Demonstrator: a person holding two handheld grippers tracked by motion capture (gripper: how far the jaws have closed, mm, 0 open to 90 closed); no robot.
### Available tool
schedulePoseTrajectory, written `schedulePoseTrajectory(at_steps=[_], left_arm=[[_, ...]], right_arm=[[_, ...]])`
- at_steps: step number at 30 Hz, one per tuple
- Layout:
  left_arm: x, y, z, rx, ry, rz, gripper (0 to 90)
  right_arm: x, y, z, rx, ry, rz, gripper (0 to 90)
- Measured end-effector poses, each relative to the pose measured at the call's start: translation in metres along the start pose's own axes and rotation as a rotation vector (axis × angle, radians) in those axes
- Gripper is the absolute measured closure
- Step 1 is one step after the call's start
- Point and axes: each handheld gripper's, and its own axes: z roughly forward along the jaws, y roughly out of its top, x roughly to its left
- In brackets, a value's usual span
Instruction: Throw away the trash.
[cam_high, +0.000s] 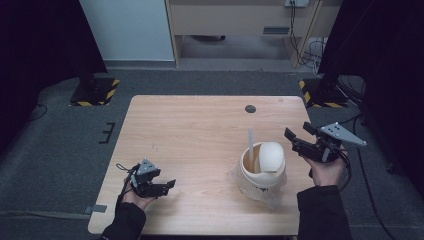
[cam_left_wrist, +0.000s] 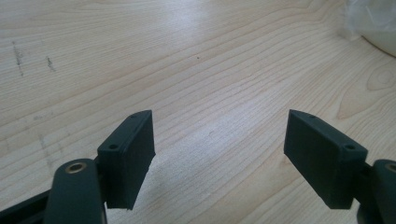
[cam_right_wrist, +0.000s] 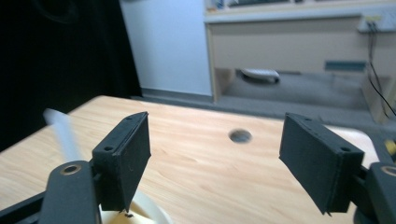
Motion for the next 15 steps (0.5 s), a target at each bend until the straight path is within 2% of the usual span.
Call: schedulePoseTrajectory(at_steps=[1,3,4,5,6,7,8,9,10,13,14,15], left_arm=[[0.001,0.000,0.000,0.001,0.002,0.000,23.3],[0.002,-0.001,0.001,0.002,0.005,0.000,22.5],[0.002,-0.001,0.001,0.002,0.005,0.000,21.7],[0.003,-0.001,0.001,0.004,0.007,-0.003,21.1],[0.003,-0.001,0.001,0.004,0.007,-0.003,20.2],[0.005,-0.002,0.002,0.007,0.012,-0.003,19.3],[0.005,-0.002,0.002,0.007,0.012,-0.003,19.0],[0.008,-0.002,0.003,0.011,0.020,-0.004,18.8],[0.008,-0.002,0.003,0.011,0.020,-0.004,18.2],[0.014,-0.003,0.005,0.025,0.049,-0.004,16.2],[0.014,-0.003,0.005,0.025,0.049,-0.004,15.6],[0.016,-0.004,0.005,0.029,0.055,-0.007,15.6]], right_arm=[[-0.009,-0.009,0.003,0.015,-0.031,0.013,20.2],[-0.018,-0.020,0.006,0.045,-0.054,0.018,17.1],[-0.018,-0.020,0.006,0.045,-0.054,0.018,17.1],[-0.026,-0.032,0.011,0.086,-0.063,0.001,14.7],[-0.026,-0.032,0.011,0.086,-0.063,0.001,14.7],[-0.033,-0.043,0.015,0.135,-0.074,-0.005,12.9],[-0.033,-0.043,0.015,0.135,-0.074,-0.005,12.9],[-0.039,-0.054,0.018,0.176,-0.076,-0.005,10.9],[-0.039,-0.054,0.018,0.176,-0.076,-0.005,10.9],[-0.045,-0.076,0.025,0.272,-0.079,-0.039,9.1],[-0.045,-0.076,0.025,0.272,-0.079,-0.039,9.1],[-0.046,-0.083,0.028,0.295,-0.081,-0.054,8.6]])
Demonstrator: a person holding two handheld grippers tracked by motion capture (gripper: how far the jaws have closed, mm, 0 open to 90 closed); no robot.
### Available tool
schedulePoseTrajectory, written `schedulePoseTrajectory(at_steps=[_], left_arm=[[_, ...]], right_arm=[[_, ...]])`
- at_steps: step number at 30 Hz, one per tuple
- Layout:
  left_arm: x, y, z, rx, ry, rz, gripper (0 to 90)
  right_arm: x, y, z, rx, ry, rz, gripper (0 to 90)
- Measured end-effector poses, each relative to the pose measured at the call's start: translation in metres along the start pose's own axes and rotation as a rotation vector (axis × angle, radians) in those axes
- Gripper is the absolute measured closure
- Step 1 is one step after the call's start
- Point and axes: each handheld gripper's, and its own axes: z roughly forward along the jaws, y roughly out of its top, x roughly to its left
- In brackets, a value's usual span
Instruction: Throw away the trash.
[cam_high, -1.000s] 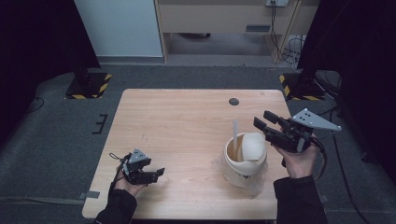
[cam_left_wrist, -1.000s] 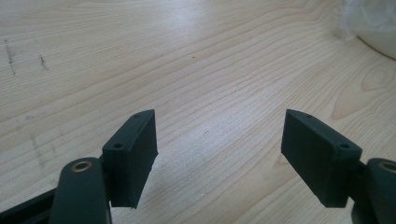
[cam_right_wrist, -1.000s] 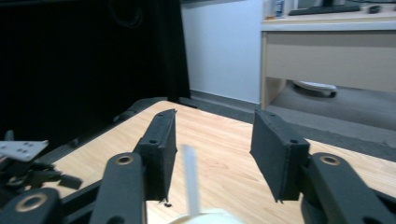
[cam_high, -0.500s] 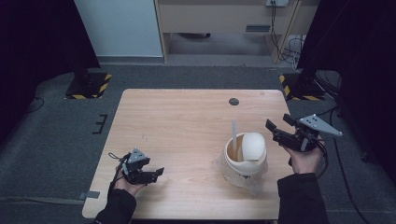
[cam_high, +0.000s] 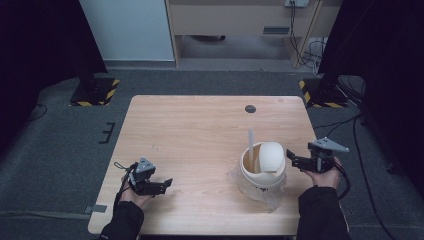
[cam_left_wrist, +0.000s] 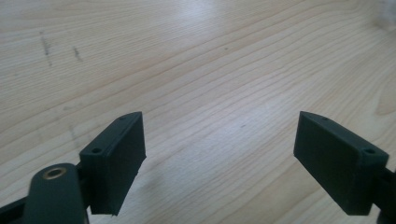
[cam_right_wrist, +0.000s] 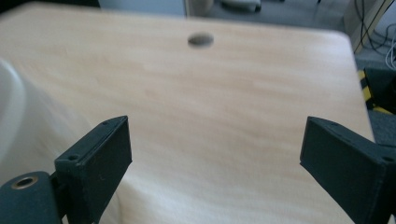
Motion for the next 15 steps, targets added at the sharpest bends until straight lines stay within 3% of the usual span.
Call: schedulePoseTrajectory(at_steps=[1,2,6,15], left_arm=[[0.004,-0.001,0.001,0.010,0.009,-0.010,15.0],[0.005,-0.002,0.001,0.016,0.013,-0.013,14.4],[0.011,-0.003,0.003,0.029,0.027,-0.011,13.8],[0.022,-0.006,0.005,0.051,0.048,-0.028,11.4]], right_arm=[[-0.002,-0.011,0.009,0.058,0.009,-0.026,8.3],[-0.002,-0.015,0.012,0.088,0.014,-0.022,8.0],[-0.004,-0.028,0.022,0.153,0.041,-0.020,7.1],[-0.008,-0.040,0.030,0.243,0.046,-0.060,3.5]])
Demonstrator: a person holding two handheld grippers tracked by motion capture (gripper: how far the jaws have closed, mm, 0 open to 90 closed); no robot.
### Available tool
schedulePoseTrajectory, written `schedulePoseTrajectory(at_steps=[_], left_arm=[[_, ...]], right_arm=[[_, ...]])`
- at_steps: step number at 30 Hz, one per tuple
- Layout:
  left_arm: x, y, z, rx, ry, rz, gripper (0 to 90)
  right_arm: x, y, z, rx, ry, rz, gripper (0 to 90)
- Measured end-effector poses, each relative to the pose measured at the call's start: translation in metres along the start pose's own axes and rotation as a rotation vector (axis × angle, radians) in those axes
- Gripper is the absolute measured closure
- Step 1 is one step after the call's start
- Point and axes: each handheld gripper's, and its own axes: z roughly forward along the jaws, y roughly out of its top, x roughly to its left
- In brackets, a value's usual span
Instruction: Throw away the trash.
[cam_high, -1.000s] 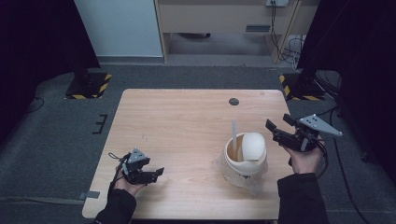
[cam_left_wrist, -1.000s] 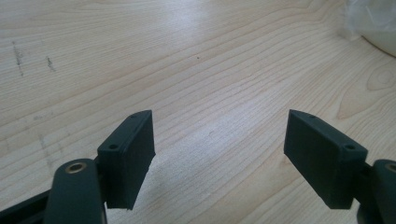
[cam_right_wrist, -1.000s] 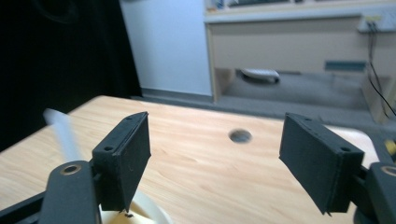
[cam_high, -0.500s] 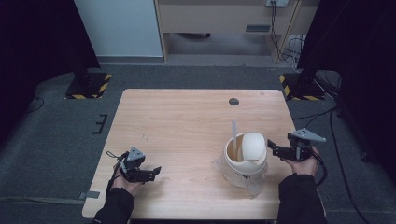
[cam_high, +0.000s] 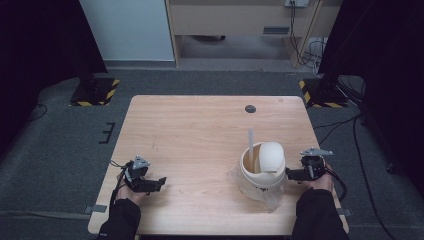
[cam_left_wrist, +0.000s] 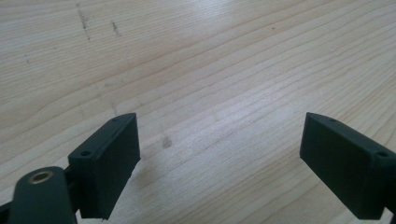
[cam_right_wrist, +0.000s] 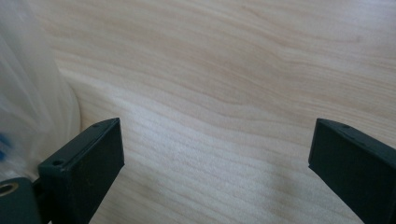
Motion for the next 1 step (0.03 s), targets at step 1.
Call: schedulePoseTrajectory(at_steps=[1], left_arm=[[0.0012,-0.0004,0.0006,0.004,0.000,-0.002,11.0]], right_arm=[[-0.0010,-0.0012,0.0019,0.016,0.001,-0.021,3.1]])
